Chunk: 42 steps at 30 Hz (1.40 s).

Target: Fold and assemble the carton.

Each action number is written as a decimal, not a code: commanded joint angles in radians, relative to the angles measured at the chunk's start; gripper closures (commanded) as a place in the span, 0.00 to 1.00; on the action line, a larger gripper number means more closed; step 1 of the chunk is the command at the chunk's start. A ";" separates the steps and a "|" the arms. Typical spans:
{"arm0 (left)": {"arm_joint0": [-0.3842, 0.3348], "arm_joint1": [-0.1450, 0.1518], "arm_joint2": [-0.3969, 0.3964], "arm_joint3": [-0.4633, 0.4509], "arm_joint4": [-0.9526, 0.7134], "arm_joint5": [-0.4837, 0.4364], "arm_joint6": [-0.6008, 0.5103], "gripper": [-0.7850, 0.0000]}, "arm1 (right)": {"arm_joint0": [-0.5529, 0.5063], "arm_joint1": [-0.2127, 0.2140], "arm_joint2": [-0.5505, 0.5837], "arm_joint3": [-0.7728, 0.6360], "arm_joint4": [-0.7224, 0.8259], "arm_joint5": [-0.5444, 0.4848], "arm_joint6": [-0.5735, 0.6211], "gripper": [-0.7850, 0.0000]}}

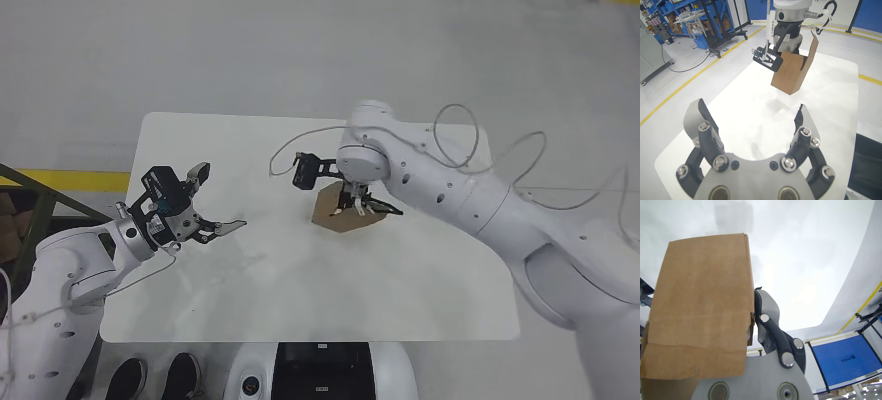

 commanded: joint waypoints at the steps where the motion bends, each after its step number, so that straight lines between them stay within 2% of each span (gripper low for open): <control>1: 0.000 0.000 0.000 0.000 0.000 0.000 0.000 0.00 | -0.009 -0.013 -0.001 0.026 -0.004 0.009 0.009 1.00; 6: 0.000 0.000 0.000 0.000 0.000 0.000 0.000 0.00 | -0.039 -0.050 -0.001 0.086 -0.062 0.008 -0.014 1.00; 11: 0.000 0.000 0.000 0.000 0.000 0.000 0.000 0.00 | -0.071 -0.083 -0.001 0.099 -0.172 -0.049 -0.049 1.00; 26: 0.000 0.000 0.000 0.000 0.000 0.000 0.000 0.00 | -0.140 -0.151 -0.001 0.161 -0.328 -0.135 -0.135 0.99; 32: 0.000 0.000 0.000 0.000 0.000 0.000 0.000 0.00 | -0.150 -0.172 -0.001 0.187 -0.334 -0.158 -0.158 0.86; 38: 0.000 0.000 0.000 0.000 0.000 0.000 0.000 0.00 | -0.150 -0.189 -0.001 0.207 -0.341 -0.198 -0.197 0.83; 42: 0.000 0.000 0.000 0.000 0.000 0.000 0.000 0.00 | -0.122 -0.194 -0.001 0.207 -0.334 -0.219 -0.219 0.70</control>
